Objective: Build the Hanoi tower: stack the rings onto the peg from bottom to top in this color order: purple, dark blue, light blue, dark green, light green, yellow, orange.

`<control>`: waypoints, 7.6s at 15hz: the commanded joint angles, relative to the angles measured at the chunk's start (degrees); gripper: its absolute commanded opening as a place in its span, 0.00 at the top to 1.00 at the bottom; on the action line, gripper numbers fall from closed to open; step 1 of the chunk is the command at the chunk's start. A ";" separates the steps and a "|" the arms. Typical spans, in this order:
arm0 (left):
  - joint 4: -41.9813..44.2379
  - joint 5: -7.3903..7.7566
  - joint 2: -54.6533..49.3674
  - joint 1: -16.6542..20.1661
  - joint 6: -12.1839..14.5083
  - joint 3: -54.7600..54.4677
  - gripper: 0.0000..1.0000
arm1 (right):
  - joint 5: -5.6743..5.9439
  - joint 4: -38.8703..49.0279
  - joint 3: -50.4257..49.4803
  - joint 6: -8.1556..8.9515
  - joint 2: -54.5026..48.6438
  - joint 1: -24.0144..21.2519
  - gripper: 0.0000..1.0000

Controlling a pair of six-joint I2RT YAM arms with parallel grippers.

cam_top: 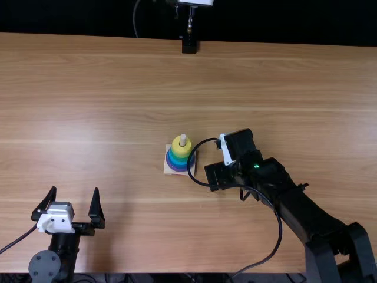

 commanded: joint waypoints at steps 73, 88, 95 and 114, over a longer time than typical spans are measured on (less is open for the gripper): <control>-1.54 -0.71 -0.89 -0.29 0.31 -0.58 0.00 | -0.36 -39.49 59.14 0.46 13.19 12.94 1.00; -1.54 -0.71 -0.89 -0.29 0.31 -0.58 0.00 | -0.04 -39.49 59.05 0.68 16.27 13.11 0.21; -1.54 -0.71 -0.89 -0.29 0.31 -0.58 0.00 | 0.06 -30.95 59.58 0.36 15.91 13.20 0.00; -1.54 -0.71 -0.89 -0.29 0.31 -0.58 0.00 | 8.50 36.66 -24.27 -0.48 -58.35 -11.23 0.00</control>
